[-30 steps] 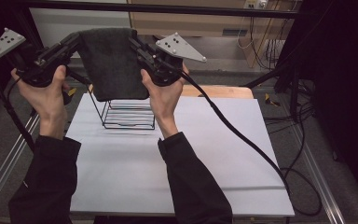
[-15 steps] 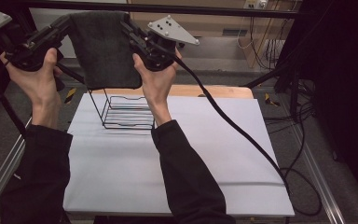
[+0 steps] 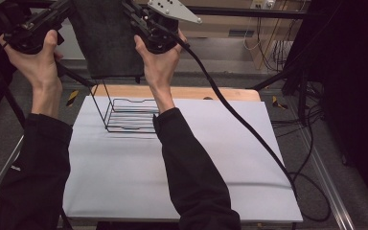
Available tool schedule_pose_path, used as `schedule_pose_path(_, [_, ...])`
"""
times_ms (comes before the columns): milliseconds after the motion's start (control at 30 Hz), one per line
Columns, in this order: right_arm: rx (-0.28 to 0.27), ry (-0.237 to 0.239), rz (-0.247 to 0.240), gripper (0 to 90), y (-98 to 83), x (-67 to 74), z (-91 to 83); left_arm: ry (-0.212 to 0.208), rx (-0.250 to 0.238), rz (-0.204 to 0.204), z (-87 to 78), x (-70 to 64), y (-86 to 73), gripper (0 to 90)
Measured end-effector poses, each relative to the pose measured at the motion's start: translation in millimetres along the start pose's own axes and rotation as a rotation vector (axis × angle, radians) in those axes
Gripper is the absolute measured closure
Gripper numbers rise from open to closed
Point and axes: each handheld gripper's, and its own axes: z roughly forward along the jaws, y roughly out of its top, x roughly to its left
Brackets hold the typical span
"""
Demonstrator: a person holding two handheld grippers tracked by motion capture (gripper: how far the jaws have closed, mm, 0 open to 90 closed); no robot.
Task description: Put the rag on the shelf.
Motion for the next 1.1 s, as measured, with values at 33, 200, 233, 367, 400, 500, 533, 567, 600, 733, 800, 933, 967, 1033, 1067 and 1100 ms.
schedule_pose_path(33, [0.0, 0.001, 0.004, 81.1, 0.6, -1.5, 1.3, 0.001, -0.002, 0.002, 2.0, 0.4, 0.6, 81.4])
schedule_pose_path(200, [-0.01, 0.008, 0.016, 81.2, 2.7, -5.6, 6.6, 0.001, -0.007, 0.0, 8.4, 3.1, 4.3, 81.4])
schedule_pose_path(233, [-0.01, 0.007, 0.015, 81.1, 2.8, -6.0, 7.8, 0.003, -0.011, 0.0, 9.5, 3.9, 4.6, 81.4])
schedule_pose_path(367, [0.0, 0.007, 0.025, 81.2, 2.2, -9.8, 12.9, 0.002, -0.004, -0.004, 13.1, 6.9, 3.5, 81.4])
schedule_pose_path(400, [0.003, 0.006, 0.025, 81.2, 1.4, -10.3, 13.6, 0.006, 0.0, -0.003, 14.4, 8.7, 0.7, 81.3])
schedule_pose_path(500, [0.015, 0.007, 0.015, 81.1, -1.9, -11.8, 16.1, 0.011, 0.007, -0.01, 17.4, 12.7, -3.5, 81.4])
schedule_pose_path(533, [0.02, 0.007, 0.015, 81.2, -3.2, -12.4, 17.1, 0.013, 0.012, -0.009, 18.9, 14.0, -4.5, 81.4])
schedule_pose_path(567, [0.023, 0.005, 0.016, 81.1, -4.5, -13.6, 18.7, 0.013, 0.017, -0.012, 20.5, 15.3, -5.5, 81.3])
schedule_pose_path(600, [0.029, 0.003, 0.02, 81.1, -5.9, -14.8, 20.1, 0.016, 0.021, -0.014, 22.0, 16.5, -6.5, 81.4])
schedule_pose_path(733, [0.046, -0.002, 0.012, 81.1, -11.3, -17.7, 23.9, 0.024, 0.038, -0.019, 28.3, 22.9, -11.0, 81.3])
schedule_pose_path(800, [0.051, -0.004, 0.007, 81.1, -13.6, -19.0, 25.3, 0.025, 0.049, -0.027, 32.0, 25.7, -13.9, 81.3])
schedule_pose_path(933, [0.07, -0.01, 0.0, 81.1, -18.7, -21.7, 27.3, 0.028, 0.069, -0.011, 36.4, 27.6, -18.7, 81.4])
schedule_pose_path(967, [0.073, -0.011, 0.003, 81.2, -20.5, -22.8, 27.3, 0.025, 0.075, -0.007, 36.8, 27.6, -19.9, 81.3])
schedule_pose_path(1033, [0.078, -0.012, 0.014, 81.1, -24.9, -24.6, 26.3, 0.026, 0.076, 0.006, 36.7, 26.9, -23.3, 81.4])
schedule_pose_path(1067, [0.081, -0.012, 0.013, 81.1, -27.0, -25.0, 25.7, 0.024, 0.078, 0.005, 36.6, 27.1, -25.5, 81.3])
schedule_pose_path(1100, [0.087, -0.012, 0.01, 81.1, -29.0, -25.3, 25.4, 0.023, 0.086, 0.005, 36.3, 27.7, -28.0, 81.3])
